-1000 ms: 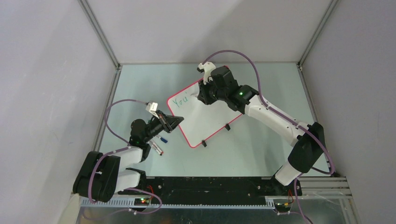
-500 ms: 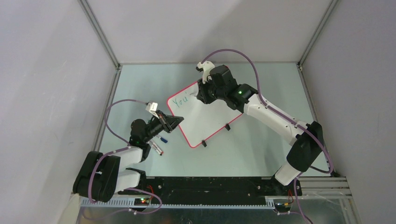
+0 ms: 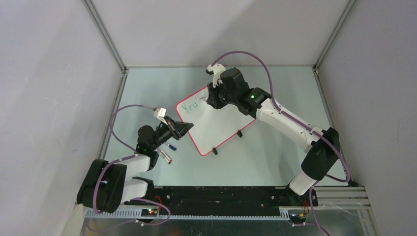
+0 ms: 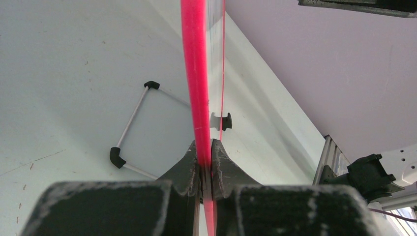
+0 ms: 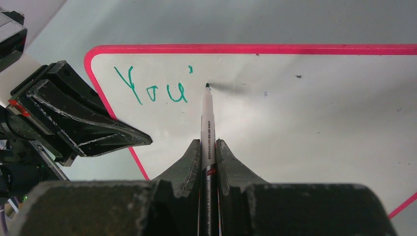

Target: Write a sentence on the whiteboard

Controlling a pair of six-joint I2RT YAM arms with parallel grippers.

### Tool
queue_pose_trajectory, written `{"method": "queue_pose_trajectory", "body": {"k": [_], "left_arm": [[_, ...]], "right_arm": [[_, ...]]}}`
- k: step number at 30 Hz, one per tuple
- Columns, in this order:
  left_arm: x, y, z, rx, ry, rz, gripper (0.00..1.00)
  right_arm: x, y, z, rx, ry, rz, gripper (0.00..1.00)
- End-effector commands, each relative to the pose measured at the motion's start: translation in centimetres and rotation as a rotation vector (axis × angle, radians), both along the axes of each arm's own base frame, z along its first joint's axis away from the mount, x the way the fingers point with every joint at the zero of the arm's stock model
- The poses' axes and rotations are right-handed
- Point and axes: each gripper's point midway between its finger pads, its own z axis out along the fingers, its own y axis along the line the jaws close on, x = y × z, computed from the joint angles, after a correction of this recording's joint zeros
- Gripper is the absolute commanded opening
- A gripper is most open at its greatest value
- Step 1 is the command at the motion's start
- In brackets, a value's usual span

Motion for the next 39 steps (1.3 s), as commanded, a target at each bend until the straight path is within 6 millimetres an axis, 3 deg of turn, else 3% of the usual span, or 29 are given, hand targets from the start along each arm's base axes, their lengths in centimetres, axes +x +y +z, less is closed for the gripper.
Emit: {"method": "queue_pose_trajectory", "body": {"k": [1,22,39], "left_arm": [[0.5,0.2,-0.3,0.075,-0.067,0.004,0.04],[0.5,0.2,-0.3,0.079,-0.069,0.006,0.05],[0.5,0.2,-0.3,0.079,-0.070,0.006,0.05]], "right_arm": [[0.5,0.3,1.2,0.011,-0.038,-0.005,0.00],[-0.6,-1.2,-0.5,-0.015,-0.016,-0.021,0.00],[0.1,-0.4,0.7,0.002,-0.036,-0.011,0.00]]}}
